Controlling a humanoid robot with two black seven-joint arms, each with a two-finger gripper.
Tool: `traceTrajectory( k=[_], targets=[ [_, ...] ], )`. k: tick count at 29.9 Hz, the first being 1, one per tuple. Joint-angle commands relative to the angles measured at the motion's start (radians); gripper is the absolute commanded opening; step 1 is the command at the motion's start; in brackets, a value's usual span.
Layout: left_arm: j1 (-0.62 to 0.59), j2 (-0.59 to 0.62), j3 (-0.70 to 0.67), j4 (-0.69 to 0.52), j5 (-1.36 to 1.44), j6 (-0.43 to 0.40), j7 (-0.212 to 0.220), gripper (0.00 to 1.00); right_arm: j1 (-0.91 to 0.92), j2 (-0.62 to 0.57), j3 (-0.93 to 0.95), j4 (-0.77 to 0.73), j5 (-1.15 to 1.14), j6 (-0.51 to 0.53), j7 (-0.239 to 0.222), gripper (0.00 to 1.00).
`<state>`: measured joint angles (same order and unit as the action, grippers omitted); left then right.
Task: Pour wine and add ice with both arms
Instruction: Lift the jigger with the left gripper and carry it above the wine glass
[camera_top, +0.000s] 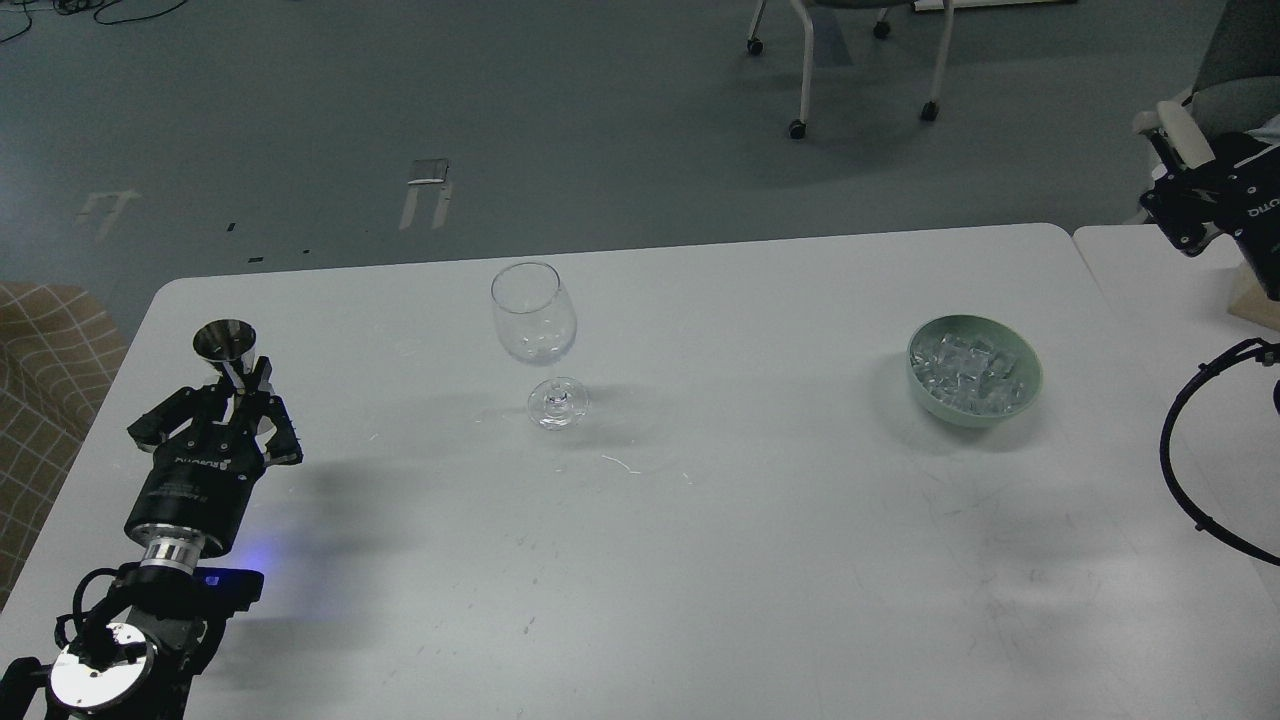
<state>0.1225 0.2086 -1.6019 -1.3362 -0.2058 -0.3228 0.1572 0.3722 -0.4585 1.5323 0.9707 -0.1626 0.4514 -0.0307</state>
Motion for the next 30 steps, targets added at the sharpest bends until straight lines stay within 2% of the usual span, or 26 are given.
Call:
traceTrajectory(
  k=[1,9,16,30],
  targets=[
    [0.008,0.005,0.010,-0.053,0.000,0.033,0.016,0.04,-0.006,0.011,0.000,0.000,0.000,0.001,0.002,1.00],
    [-0.007,0.071,0.066,-0.080,0.005,0.045,0.018,0.01,-0.013,0.017,0.000,0.000,0.000,0.001,0.002,1.00],
    [-0.121,0.121,0.134,-0.063,0.014,0.047,0.025,0.01,-0.016,0.011,0.002,-0.006,0.000,0.004,0.002,1.00],
    [-0.231,0.078,0.255,-0.043,0.022,0.090,0.054,0.00,-0.016,-0.005,0.003,-0.012,-0.002,0.003,0.002,1.00]
  ],
)
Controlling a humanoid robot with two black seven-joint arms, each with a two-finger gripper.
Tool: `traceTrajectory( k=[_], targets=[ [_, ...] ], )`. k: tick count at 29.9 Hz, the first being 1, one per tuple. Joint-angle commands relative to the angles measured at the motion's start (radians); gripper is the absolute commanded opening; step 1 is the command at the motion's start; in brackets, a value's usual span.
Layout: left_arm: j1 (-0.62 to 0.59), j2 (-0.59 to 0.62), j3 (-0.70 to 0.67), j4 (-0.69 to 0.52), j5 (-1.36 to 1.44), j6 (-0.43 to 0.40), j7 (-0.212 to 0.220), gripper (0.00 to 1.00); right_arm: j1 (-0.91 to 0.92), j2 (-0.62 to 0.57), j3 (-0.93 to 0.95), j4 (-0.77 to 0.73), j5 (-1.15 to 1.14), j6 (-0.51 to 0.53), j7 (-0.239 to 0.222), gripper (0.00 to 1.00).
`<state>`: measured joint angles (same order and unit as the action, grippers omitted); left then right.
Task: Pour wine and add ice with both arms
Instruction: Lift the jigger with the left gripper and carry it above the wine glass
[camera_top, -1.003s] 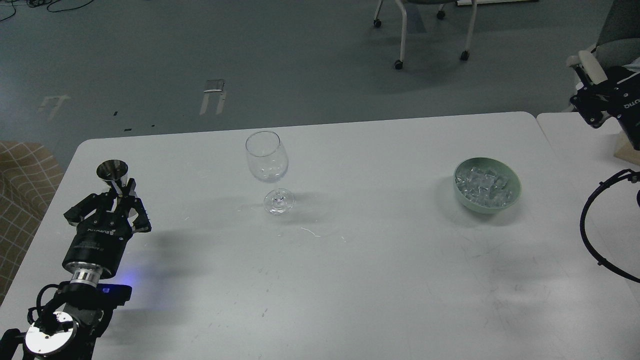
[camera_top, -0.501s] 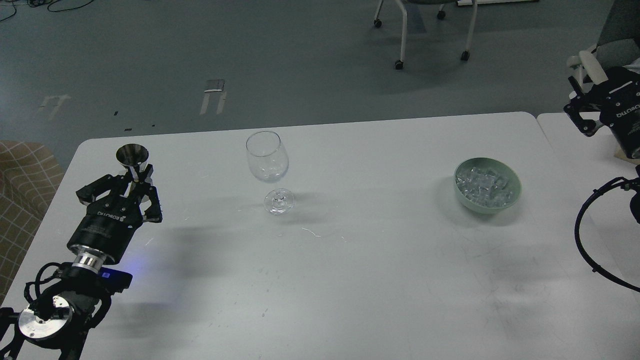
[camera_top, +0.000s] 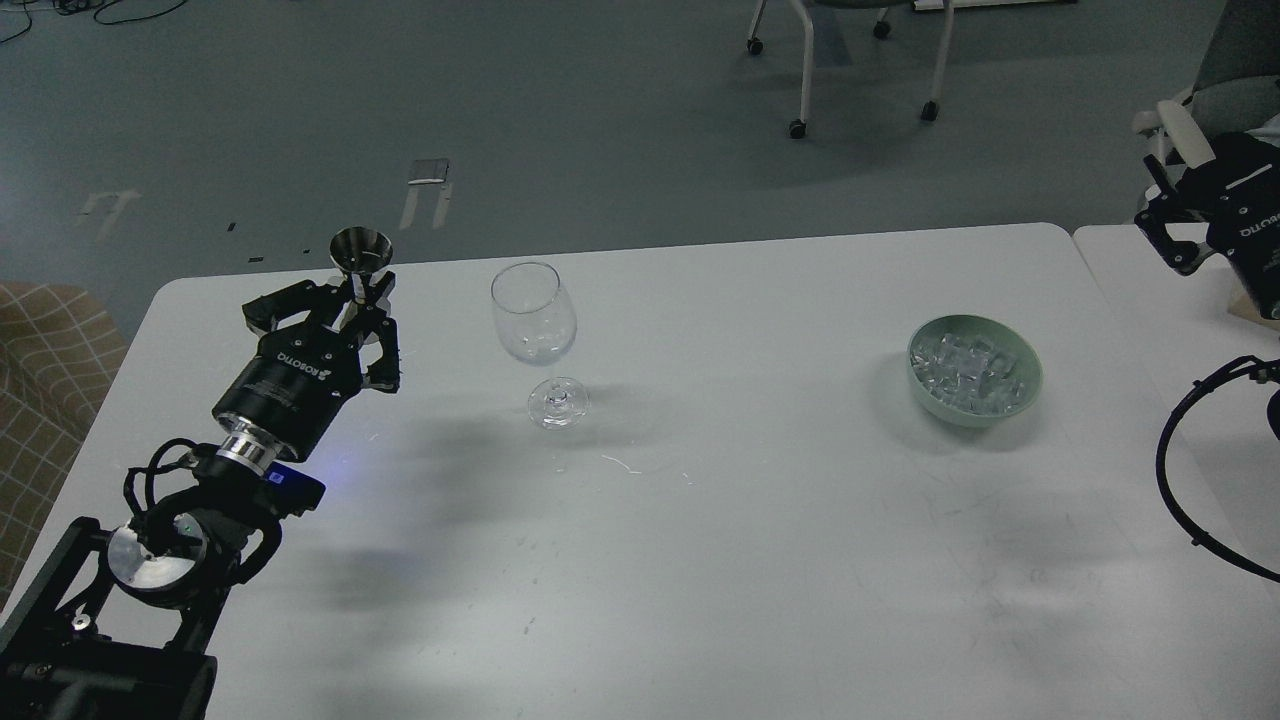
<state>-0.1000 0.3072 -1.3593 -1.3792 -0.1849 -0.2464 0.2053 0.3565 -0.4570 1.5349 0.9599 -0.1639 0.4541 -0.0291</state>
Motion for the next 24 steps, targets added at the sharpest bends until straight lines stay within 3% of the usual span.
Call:
traceTrajectory(
  k=[1,12,24],
  targets=[
    [-0.010,-0.026,0.012,0.000,0.001,0.018,0.011,0.00,0.001,-0.006,0.001,-0.001,0.000,0.000,0.000,1.00],
    [-0.165,-0.051,0.094,0.117,0.015,0.033,0.037,0.00,0.010,0.000,0.001,-0.001,0.001,-0.003,0.000,1.00],
    [-0.187,-0.054,0.095,0.126,0.105,0.033,0.034,0.00,0.010,-0.002,-0.001,-0.006,0.000,-0.002,0.000,1.00]
  ],
)
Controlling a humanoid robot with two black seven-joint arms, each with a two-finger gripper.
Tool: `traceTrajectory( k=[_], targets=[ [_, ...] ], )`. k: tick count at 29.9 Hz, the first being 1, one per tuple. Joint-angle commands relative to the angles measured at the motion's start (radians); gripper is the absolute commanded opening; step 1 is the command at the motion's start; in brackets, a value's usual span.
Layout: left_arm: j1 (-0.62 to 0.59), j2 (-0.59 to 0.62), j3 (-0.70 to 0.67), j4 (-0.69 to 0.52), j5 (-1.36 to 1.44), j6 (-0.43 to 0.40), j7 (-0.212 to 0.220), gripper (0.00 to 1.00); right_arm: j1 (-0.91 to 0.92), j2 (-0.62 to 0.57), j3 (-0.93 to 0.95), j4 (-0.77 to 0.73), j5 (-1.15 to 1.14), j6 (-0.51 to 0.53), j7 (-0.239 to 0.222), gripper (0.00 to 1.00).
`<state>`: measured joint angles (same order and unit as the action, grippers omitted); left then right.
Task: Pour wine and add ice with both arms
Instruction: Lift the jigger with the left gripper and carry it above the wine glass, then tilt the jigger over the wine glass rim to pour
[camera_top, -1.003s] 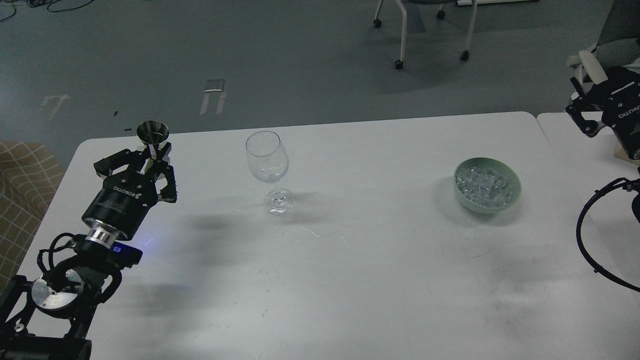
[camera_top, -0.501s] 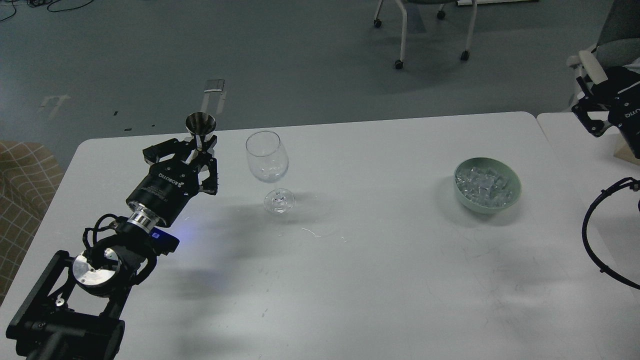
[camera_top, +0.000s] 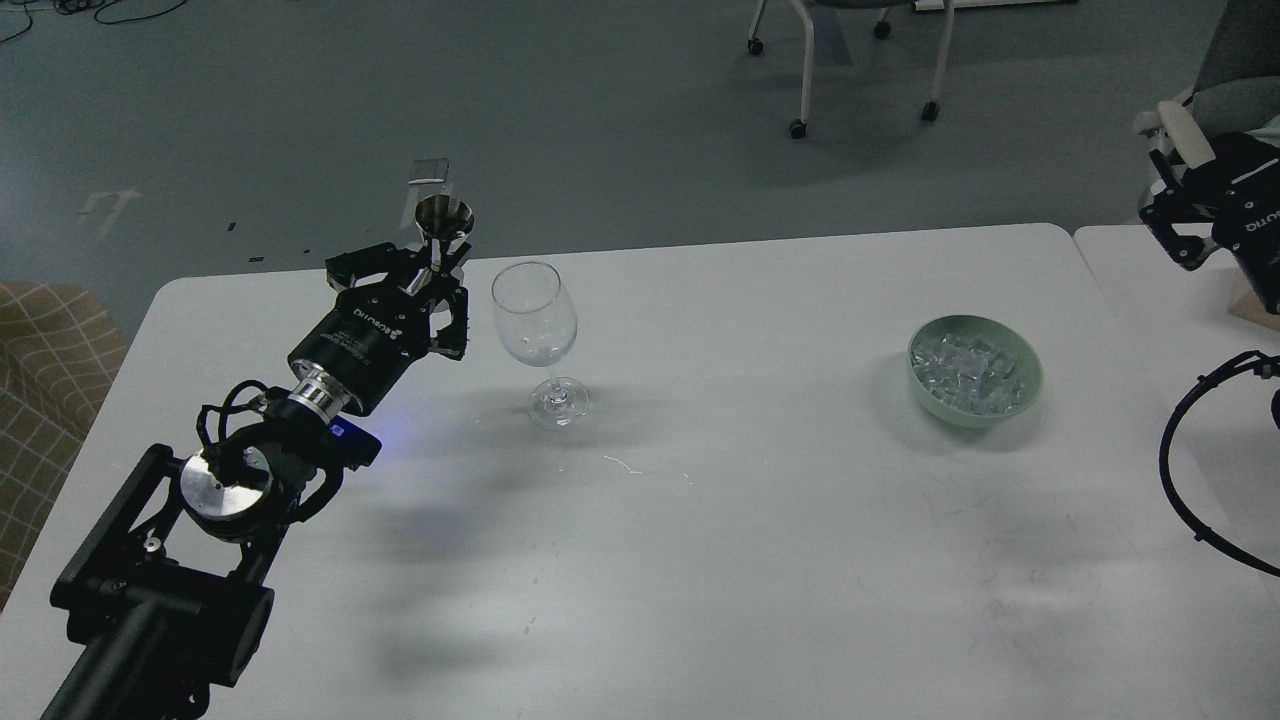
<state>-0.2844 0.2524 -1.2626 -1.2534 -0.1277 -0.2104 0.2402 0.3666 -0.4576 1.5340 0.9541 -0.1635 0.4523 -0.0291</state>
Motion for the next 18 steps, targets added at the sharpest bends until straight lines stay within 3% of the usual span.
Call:
traceTrajectory(
  k=[1,18],
  targets=[
    [-0.005,0.001,-0.001,0.000,0.049,-0.003,0.001,0.00,0.000,-0.001,0.000,0.000,-0.001,0.000,0.000,1.00],
    [-0.068,0.013,0.025,0.022,0.052,-0.004,0.021,0.00,-0.006,0.000,0.000,0.002,-0.001,0.000,0.000,1.00]
  ],
)
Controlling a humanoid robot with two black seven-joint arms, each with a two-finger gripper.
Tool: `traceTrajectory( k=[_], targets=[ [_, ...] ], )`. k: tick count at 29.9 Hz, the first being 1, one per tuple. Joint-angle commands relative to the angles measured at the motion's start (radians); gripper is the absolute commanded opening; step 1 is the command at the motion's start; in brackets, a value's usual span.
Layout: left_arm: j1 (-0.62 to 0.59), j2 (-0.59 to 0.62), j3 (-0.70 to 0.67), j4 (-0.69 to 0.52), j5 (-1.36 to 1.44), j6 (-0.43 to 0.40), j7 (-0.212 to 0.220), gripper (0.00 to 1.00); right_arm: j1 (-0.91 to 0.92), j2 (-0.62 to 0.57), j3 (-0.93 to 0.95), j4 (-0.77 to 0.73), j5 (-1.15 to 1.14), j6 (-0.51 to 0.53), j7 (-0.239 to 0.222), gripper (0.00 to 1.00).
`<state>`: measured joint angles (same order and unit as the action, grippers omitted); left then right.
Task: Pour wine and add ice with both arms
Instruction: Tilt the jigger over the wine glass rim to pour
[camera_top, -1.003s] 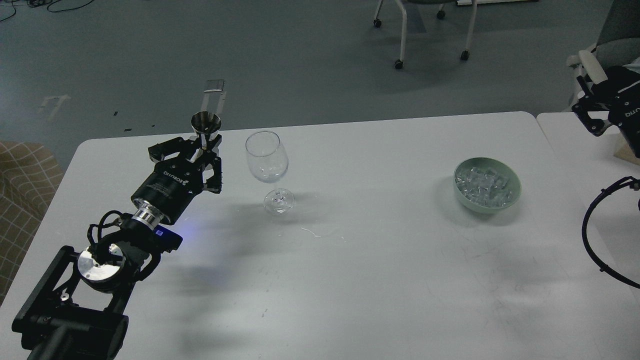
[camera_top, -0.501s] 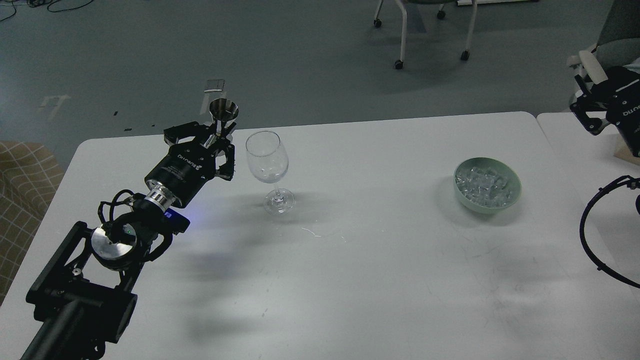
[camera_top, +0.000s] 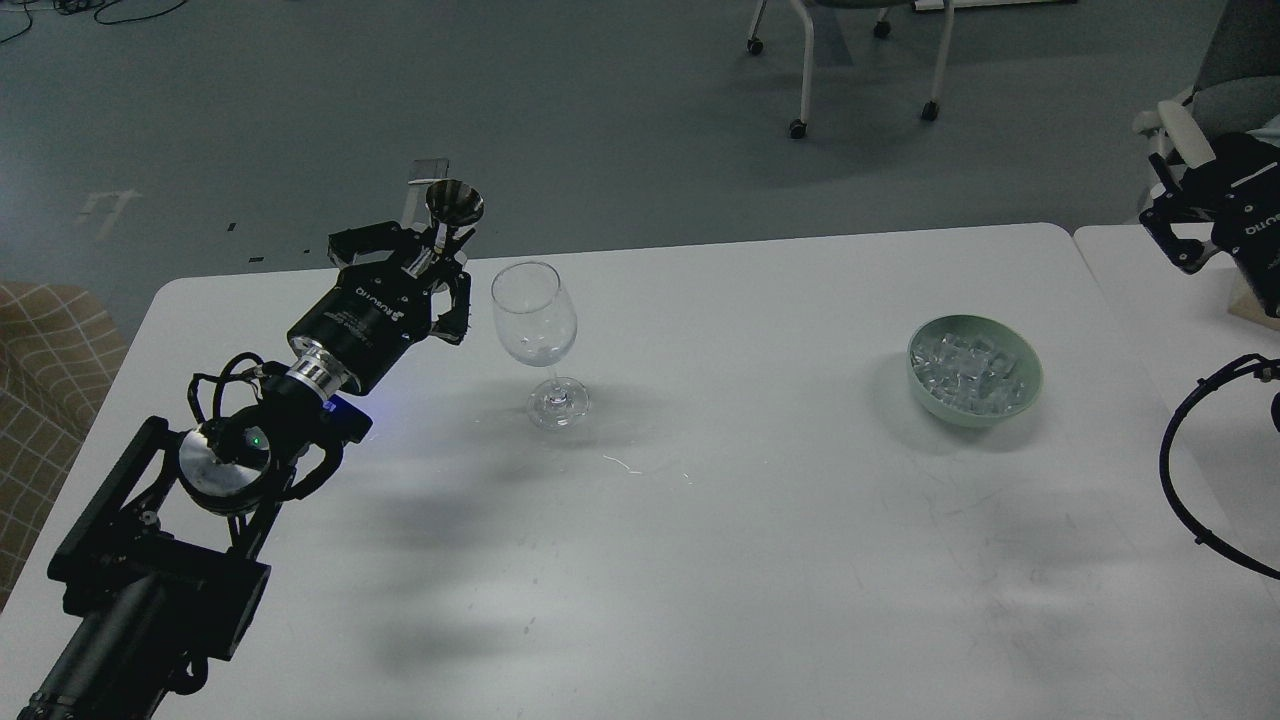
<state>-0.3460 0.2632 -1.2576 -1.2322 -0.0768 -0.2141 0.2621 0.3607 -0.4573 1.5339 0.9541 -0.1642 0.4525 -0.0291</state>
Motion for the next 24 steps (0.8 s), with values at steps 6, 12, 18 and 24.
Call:
traceTrajectory(
  k=[6,12,18,24],
  targets=[
    [-0.025,0.005,0.072,0.002,0.089,-0.014,-0.014,0.00,0.006,0.000,0.000,0.002,0.000,0.000,0.000,1.00],
    [-0.036,0.007,0.073,0.005,0.097,-0.014,-0.006,0.00,0.001,0.003,0.000,-0.003,0.000,0.000,0.000,1.00],
    [-0.041,0.019,0.073,0.005,0.098,-0.014,-0.003,0.00,0.006,0.003,0.000,-0.003,0.002,0.000,0.000,1.00],
    [-0.041,0.039,0.075,0.005,0.111,-0.025,-0.001,0.00,0.004,0.003,0.000,-0.003,0.002,0.000,0.000,1.00]
  ],
)
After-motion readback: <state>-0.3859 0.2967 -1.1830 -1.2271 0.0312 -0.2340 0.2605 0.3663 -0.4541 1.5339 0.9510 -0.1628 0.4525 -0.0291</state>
